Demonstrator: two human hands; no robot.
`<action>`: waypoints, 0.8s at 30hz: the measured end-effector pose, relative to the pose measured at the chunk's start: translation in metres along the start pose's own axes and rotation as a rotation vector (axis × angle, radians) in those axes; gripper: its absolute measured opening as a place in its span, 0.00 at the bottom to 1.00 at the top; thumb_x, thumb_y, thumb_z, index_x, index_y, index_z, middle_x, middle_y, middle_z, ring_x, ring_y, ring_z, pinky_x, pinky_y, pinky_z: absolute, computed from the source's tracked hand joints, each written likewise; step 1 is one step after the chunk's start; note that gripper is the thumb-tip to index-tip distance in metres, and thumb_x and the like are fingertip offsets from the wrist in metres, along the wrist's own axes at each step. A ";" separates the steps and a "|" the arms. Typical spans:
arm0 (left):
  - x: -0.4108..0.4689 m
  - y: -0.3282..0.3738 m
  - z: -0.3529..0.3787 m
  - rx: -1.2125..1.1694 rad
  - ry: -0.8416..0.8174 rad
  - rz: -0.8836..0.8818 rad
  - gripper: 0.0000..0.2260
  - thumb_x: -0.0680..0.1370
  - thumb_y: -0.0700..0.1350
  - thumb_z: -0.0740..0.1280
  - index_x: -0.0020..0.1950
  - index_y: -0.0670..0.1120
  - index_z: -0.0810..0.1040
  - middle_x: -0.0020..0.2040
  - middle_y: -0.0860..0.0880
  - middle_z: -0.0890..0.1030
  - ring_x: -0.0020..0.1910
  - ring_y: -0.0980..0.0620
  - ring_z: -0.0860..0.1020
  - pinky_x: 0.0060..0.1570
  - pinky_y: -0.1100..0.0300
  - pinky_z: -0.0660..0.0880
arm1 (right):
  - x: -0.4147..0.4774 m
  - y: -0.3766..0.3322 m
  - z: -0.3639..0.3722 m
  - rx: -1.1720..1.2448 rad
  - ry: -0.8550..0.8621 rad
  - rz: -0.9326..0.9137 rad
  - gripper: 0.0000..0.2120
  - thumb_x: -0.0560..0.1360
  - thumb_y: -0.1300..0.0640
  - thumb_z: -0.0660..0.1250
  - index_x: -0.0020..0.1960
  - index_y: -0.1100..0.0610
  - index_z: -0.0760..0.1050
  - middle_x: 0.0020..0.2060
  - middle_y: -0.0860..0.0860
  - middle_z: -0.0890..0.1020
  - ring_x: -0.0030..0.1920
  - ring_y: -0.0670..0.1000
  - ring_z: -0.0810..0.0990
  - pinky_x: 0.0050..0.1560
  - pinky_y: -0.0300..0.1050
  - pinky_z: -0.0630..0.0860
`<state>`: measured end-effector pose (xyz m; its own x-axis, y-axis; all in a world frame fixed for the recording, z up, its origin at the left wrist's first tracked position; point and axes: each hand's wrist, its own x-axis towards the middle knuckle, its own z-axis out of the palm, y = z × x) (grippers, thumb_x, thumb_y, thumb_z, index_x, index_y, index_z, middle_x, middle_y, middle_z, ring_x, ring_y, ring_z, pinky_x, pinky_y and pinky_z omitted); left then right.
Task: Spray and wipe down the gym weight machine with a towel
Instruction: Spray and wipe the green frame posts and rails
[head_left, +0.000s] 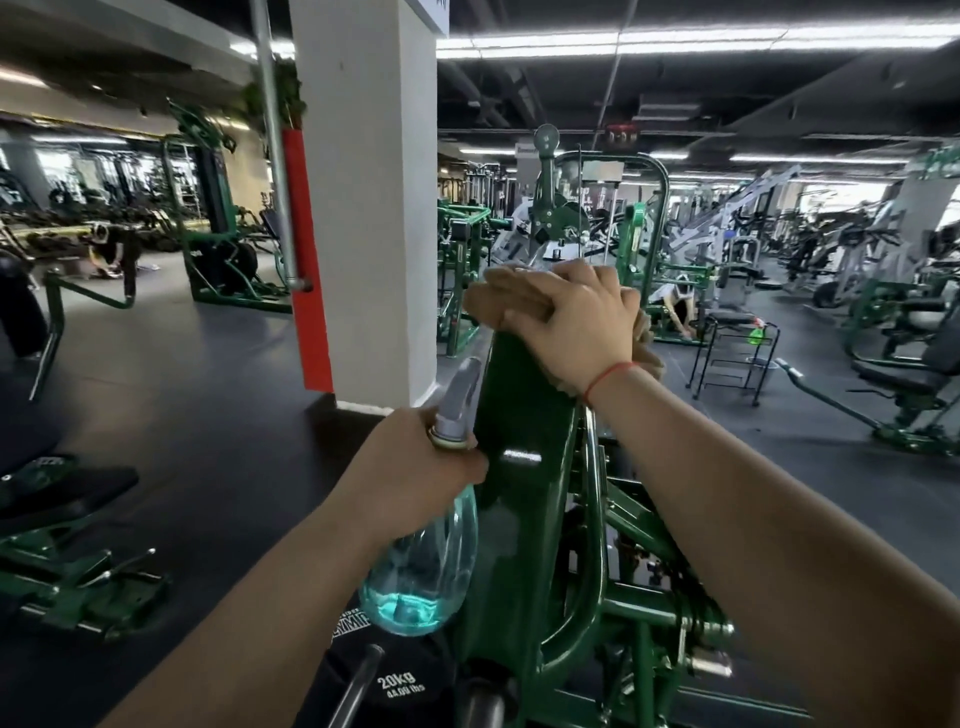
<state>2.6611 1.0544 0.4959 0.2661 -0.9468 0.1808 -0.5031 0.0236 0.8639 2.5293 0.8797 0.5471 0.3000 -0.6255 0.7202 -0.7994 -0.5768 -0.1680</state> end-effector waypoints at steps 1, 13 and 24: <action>0.007 0.002 0.002 -0.031 -0.009 -0.009 0.07 0.72 0.39 0.73 0.37 0.39 0.78 0.24 0.49 0.73 0.23 0.54 0.70 0.27 0.63 0.69 | 0.018 0.003 -0.001 0.007 -0.042 0.024 0.21 0.76 0.38 0.66 0.69 0.37 0.74 0.64 0.47 0.75 0.66 0.57 0.68 0.67 0.57 0.62; 0.043 0.013 -0.011 -0.116 -0.072 -0.051 0.18 0.56 0.54 0.75 0.44 0.51 0.85 0.47 0.31 0.81 0.49 0.26 0.79 0.59 0.30 0.74 | 0.165 0.005 0.045 -0.177 -0.510 0.010 0.13 0.70 0.42 0.68 0.51 0.47 0.80 0.49 0.49 0.81 0.51 0.53 0.75 0.66 0.61 0.61; 0.014 0.000 -0.014 -0.049 -0.007 -0.181 0.20 0.60 0.48 0.72 0.47 0.37 0.78 0.40 0.33 0.78 0.39 0.47 0.74 0.43 0.49 0.72 | 0.131 -0.045 0.027 -0.377 -0.670 -0.252 0.20 0.65 0.35 0.69 0.41 0.52 0.78 0.38 0.49 0.80 0.40 0.51 0.76 0.50 0.51 0.66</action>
<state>2.6763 1.0459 0.5051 0.3430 -0.9392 0.0176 -0.4071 -0.1318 0.9039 2.6192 0.8096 0.6307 0.6471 -0.7513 0.1294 -0.7520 -0.6012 0.2702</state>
